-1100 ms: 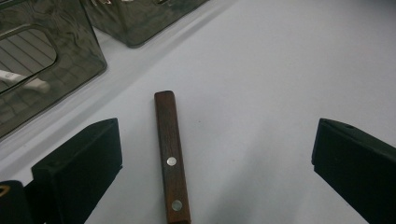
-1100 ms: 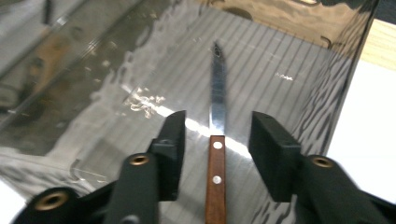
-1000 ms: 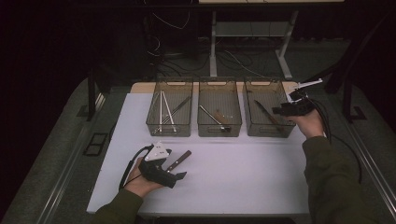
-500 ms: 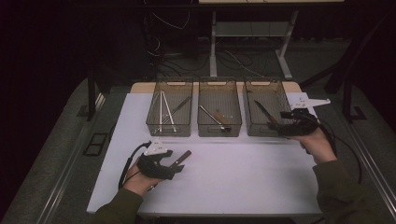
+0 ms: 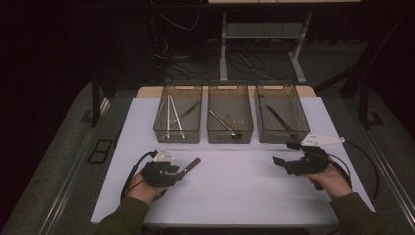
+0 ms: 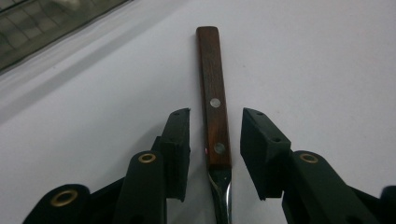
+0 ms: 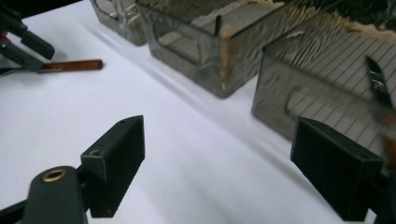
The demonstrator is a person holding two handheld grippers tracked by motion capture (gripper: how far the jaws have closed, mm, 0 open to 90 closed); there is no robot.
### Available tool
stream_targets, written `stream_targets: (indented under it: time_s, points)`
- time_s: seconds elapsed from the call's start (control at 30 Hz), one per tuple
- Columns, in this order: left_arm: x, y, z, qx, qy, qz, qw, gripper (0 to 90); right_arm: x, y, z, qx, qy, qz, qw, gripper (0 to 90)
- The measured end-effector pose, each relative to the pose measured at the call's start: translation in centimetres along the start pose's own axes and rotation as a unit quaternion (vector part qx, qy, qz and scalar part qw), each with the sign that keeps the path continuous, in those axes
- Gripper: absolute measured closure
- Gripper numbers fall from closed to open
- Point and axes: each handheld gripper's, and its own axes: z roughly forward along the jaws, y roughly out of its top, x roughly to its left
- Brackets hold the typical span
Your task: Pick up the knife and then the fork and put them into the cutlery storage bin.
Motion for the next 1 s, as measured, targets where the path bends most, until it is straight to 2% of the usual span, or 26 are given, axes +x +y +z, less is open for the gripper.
stream_targets:
  time_s: [0.17,0.37,0.5,0.63,0.77,0.9,1.0]
  points:
    - [-0.1,-0.3,0.3,0.012,0.000,0.004,0.9999,65.3,1.1,-1.5,0.0,0.000,0.014,-0.004,0.9999,15.0]
    - [-0.3,-0.3,0.3,0.013,0.010,0.012,0.9998,70.7,2.3,-2.7,0.2,0.002,0.033,0.003,0.9995,14.7]
    - [-0.2,-0.3,0.3,0.014,0.006,0.012,0.9998,75.6,3.0,-3.5,0.1,0.005,0.040,-0.003,0.9992,14.7]
    - [-0.2,-0.1,0.3,0.020,0.005,0.026,0.9994,76.8,3.1,-4.1,0.2,0.017,0.040,-0.014,0.9990,14.7]
    - [-0.2,0.3,0.2,0.031,-0.003,0.041,0.9987,77.0,3.0,-4.0,0.1,0.013,0.042,-0.012,0.9990,14.7]
    - [-0.5,0.9,0.0,0.015,-0.011,0.050,0.9986,77.1,2.7,-3.8,0.0,0.013,0.040,-0.012,0.9990,14.7]
    - [-0.9,1.6,-0.3,0.004,-0.025,0.067,0.9974,77.1,2.6,-3.6,0.0,0.014,0.044,-0.008,0.9989,14.7]
